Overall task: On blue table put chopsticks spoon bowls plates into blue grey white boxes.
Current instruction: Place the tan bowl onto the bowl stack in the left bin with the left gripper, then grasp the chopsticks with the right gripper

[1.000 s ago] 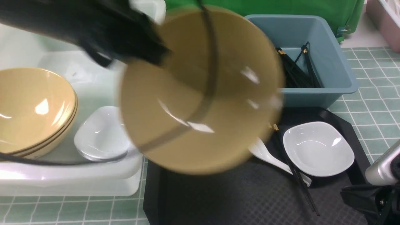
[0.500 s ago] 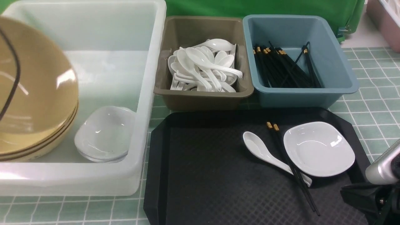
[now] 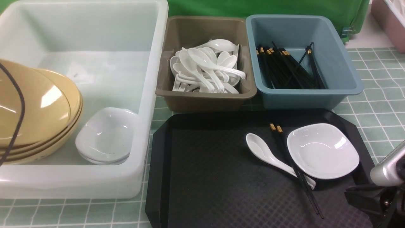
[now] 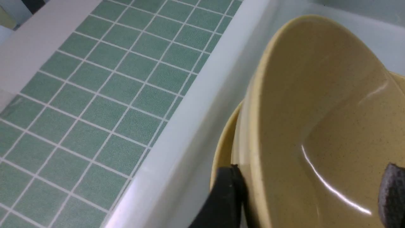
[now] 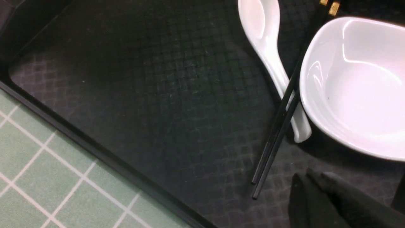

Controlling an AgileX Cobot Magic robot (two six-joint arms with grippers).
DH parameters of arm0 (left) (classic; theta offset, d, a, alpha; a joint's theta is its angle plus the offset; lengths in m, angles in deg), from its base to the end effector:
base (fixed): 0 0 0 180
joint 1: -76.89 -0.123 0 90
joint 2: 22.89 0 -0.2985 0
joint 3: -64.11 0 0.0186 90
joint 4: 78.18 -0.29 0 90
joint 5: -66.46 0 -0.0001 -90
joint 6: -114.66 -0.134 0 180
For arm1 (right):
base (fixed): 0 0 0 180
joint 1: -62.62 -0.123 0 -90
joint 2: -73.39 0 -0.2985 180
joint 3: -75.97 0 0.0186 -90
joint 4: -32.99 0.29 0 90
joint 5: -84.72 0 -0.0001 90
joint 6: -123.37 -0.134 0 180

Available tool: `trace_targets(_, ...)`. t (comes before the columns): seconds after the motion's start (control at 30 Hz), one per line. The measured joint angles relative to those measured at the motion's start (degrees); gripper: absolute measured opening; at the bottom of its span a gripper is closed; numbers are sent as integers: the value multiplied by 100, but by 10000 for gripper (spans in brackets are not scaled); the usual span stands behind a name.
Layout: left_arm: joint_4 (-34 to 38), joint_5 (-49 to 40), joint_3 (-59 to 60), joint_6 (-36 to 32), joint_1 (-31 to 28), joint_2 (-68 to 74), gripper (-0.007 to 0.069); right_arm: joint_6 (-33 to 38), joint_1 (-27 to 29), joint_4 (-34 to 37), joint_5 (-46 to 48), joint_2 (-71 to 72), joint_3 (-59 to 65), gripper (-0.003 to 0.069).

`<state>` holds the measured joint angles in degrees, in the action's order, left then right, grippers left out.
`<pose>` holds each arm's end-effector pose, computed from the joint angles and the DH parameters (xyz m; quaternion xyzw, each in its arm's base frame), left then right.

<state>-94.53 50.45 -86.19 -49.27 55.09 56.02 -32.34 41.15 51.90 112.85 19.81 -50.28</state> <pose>0.3063 0.1337 0.2662 -0.1872 0.8624 0.1211 0.4545 0.1787 0.0923 0.2023 -0.2584 0.8817 0.1173 0.3768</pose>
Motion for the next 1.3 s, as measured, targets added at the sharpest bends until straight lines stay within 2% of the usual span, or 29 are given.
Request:
trace_targets(0.03,-27,-42,-7,0,5,-71,637,0,0,2,0,0,0,78)
trace_targets(0.1,-113,-225,-98,0,5,-281,659,0,0,9,0,0,0,79)
trace_targets(0.27,-181,-491,-312,22,5,-736,656,0,0,14,5,0,0,83)
trace_targets(0.4,60,-578,-328,153,10,-970,626,0,0,14,5,0,0,87)
trace_targets(0.43,202,-640,-328,181,22,-1017,603,0,0,14,5,0,0,88)
trace_targets(0.5,844,-1047,-314,120,174,-1087,506,-45,0,14,5,0,0,90)
trace_targets(0.57,1308,-1413,-247,-318,431,-1147,387,-102,0,14,0,-20,2,92)
trace_targets(0.6,1348,-1448,-240,-318,431,-1148,376,-112,0,14,1,-29,2,92)
trace_targets(0.63,1571,-1615,-198,-784,680,-1211,292,-149,0,14,1,-81,15,94)
trace_targets(0.7,1834,-1718,-167,-1381,1076,-1389,172,-187,0,20,13,-191,44,99)
trace_targets(0.8,2207,-1742,-167,-1938,1711,-1928,36,-314,0,70,195,-511,48,118)
trace_targets(0.93,2392,-1753,-50,-2453,2311,-2705,2,-346,0,98,459,-1006,-163,183)
trace_targets(0.97,2401,-1762,65,-2714,2505,-3026,2,-346,0,95,485,-1317,-391,236)
trace_targets(1.07,2189,-1768,573,-3150,2694,-3904,2,-346,66,-117,511,-1865,-927,326)
trace_targets(1.2,1635,-1789,1463,-3229,2719,-4891,2,-399,418,-409,561,-2557,-1721,400)
trace_targets(1.3,1308,-1345,2483,-3065,2729,-5824,3,-556,983,-457,555,-3318,-2514,412)
